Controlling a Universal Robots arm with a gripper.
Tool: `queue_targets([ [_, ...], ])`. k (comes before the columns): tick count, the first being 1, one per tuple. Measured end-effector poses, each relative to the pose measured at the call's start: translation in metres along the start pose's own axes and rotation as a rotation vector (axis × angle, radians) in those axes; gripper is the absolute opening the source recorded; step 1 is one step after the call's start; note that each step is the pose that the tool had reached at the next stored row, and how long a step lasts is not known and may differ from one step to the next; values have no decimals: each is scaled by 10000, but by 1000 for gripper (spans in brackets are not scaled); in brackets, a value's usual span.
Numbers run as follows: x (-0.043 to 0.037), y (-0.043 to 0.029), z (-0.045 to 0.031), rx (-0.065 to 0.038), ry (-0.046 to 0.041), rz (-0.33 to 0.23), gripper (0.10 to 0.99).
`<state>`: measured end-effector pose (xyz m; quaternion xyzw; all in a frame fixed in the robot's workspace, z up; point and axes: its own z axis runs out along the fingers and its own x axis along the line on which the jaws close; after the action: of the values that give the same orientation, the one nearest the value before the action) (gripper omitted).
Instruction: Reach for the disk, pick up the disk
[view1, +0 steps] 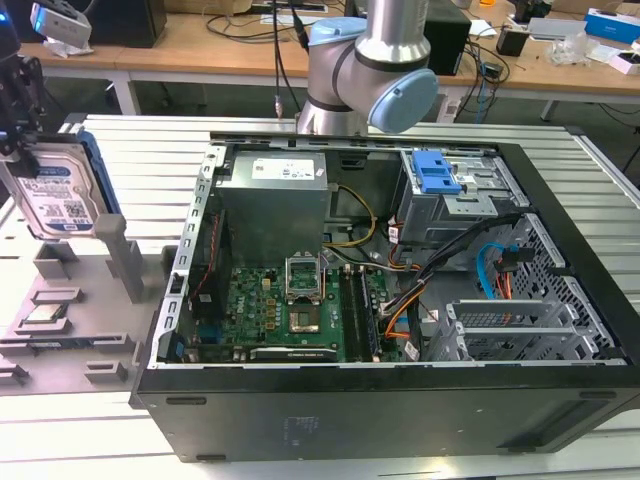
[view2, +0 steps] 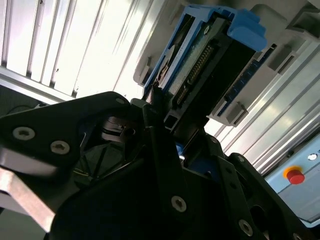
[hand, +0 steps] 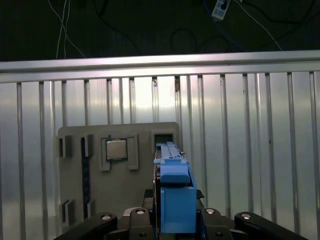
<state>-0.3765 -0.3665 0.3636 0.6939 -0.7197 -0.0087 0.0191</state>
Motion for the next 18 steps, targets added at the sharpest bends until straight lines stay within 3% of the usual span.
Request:
queue_targets([
  [3, 0, -4, -48, -1, 0, 0, 365],
  [4, 1, -8, -103, -2, 0, 0, 365],
  [6, 2, -11, -144, -4, 0, 0, 365],
  [14, 2, -19, -229, -7, 0, 0, 365],
  [18, 4, -20, -330, -8, 0, -1, 365],
])
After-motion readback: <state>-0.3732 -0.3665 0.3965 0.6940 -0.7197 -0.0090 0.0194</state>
